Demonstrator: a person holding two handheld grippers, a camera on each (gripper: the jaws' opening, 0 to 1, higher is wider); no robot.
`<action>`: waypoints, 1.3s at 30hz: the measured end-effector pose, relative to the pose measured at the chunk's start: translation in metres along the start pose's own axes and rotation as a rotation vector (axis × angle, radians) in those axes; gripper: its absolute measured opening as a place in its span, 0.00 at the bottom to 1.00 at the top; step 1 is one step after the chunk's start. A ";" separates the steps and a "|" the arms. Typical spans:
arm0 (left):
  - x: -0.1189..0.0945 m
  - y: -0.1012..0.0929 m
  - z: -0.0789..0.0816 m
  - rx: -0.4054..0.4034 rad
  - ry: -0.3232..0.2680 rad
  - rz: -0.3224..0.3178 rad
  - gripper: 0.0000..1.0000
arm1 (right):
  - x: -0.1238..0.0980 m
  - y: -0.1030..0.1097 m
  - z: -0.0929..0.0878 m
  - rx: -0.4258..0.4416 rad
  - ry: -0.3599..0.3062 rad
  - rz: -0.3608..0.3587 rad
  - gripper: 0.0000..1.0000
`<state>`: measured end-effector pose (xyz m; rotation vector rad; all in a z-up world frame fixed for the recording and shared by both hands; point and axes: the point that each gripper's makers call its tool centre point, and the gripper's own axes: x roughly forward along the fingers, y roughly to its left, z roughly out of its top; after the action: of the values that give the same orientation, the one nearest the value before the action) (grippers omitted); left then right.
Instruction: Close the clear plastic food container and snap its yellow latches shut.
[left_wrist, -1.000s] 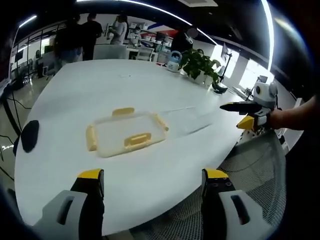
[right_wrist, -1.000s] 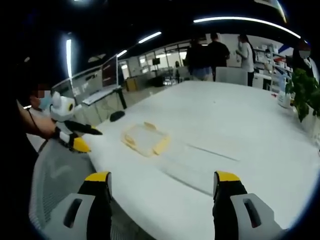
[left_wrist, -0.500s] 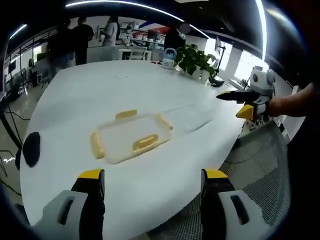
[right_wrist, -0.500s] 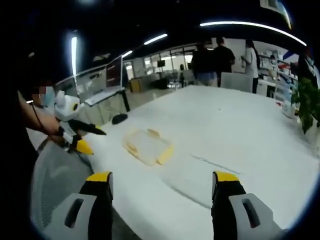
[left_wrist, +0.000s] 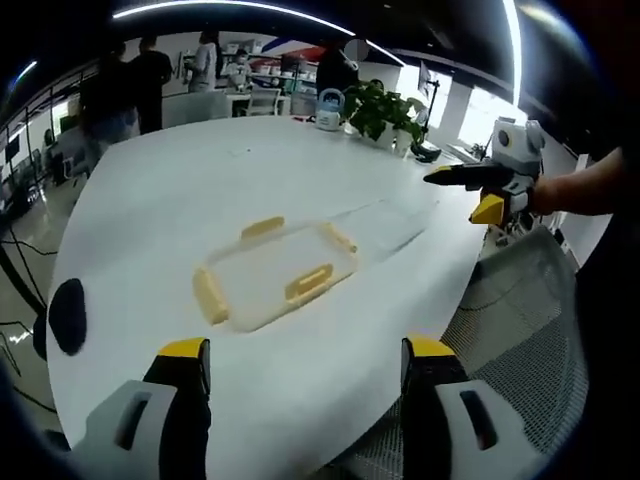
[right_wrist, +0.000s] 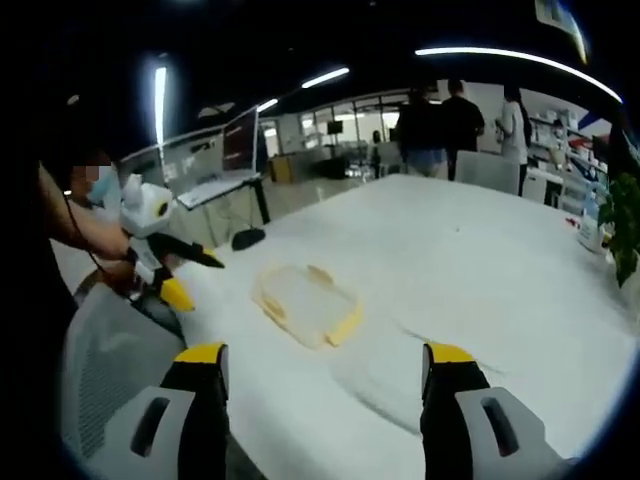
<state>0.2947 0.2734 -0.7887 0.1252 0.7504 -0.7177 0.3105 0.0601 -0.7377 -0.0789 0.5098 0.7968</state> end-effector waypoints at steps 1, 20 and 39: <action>0.000 0.003 0.000 0.006 0.002 -0.001 0.78 | 0.003 0.001 0.001 -0.008 0.004 0.003 0.79; 0.003 0.027 0.000 0.101 0.054 -0.052 0.77 | 0.028 0.008 0.000 -0.076 0.049 0.020 0.78; 0.013 0.038 -0.004 0.189 0.118 -0.115 0.76 | 0.044 0.011 -0.001 -0.120 0.091 0.049 0.77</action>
<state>0.3230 0.2959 -0.8059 0.3005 0.8064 -0.8961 0.3281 0.0962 -0.7576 -0.2146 0.5511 0.8739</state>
